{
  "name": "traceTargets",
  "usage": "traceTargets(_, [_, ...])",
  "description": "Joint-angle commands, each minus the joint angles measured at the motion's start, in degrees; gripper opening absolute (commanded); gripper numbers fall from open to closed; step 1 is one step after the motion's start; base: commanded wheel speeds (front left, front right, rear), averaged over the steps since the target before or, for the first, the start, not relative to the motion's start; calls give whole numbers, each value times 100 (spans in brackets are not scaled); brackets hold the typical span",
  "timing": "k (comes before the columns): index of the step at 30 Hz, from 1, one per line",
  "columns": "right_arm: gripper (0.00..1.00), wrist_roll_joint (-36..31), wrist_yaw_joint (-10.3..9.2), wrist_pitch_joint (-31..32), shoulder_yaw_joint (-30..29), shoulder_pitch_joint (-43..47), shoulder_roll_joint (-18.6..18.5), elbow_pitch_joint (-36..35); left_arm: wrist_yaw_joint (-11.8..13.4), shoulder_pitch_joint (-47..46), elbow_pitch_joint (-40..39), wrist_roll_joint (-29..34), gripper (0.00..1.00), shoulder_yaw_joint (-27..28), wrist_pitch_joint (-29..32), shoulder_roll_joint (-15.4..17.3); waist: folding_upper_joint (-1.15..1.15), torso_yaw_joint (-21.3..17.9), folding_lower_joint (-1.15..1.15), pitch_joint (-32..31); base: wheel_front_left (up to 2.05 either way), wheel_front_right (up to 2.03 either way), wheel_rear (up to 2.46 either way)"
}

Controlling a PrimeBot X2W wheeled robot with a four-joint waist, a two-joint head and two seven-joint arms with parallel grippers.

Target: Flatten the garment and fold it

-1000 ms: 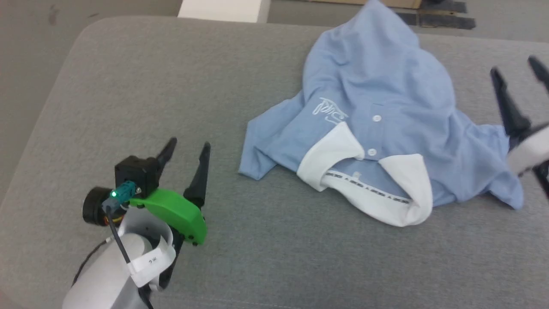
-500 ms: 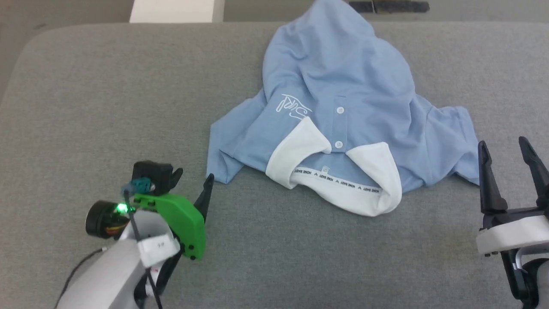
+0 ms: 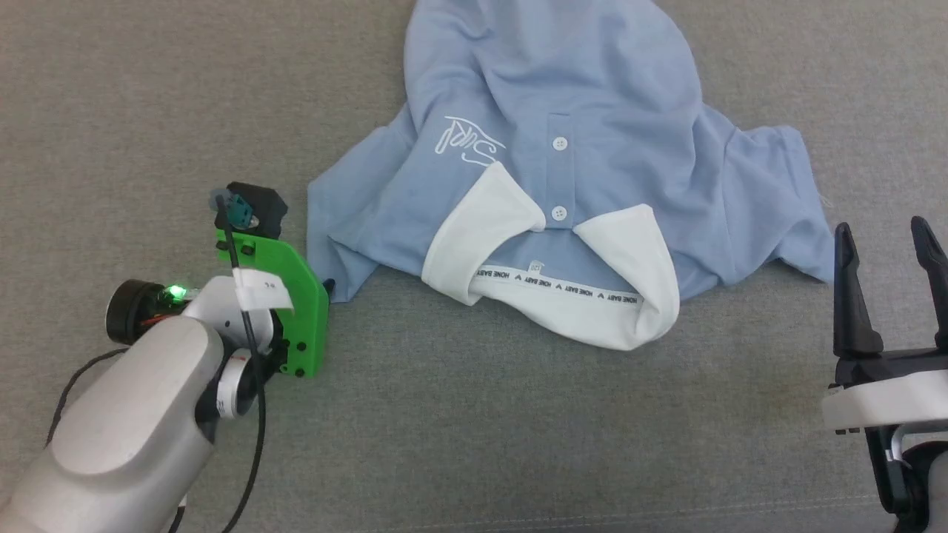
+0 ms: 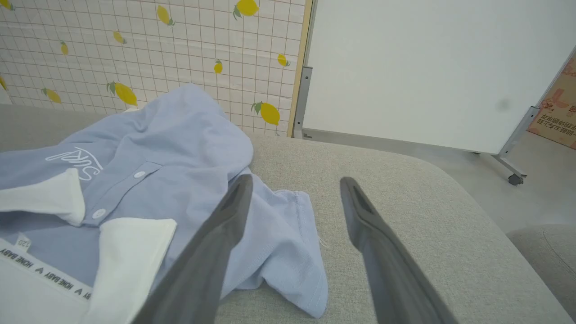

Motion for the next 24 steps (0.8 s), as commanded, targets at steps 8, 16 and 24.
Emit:
traceTargets(8, [100,-167,-9,-121,-66,-28,165,71,-35,146,35,-387,0,-134,575,81,0,-135,0,241,0,0,0])
traceTargets(16, [100,-247,-9,62,-116,16,117,274,416,426,-35,-162,0,517,-763,210,0,156,0,-85,0,0,0])
traceTargets(24, [100,-239,-9,453,-16,117,3,419,822,761,160,11,0,1296,-2171,454,0,445,0,-365,0,0,0])
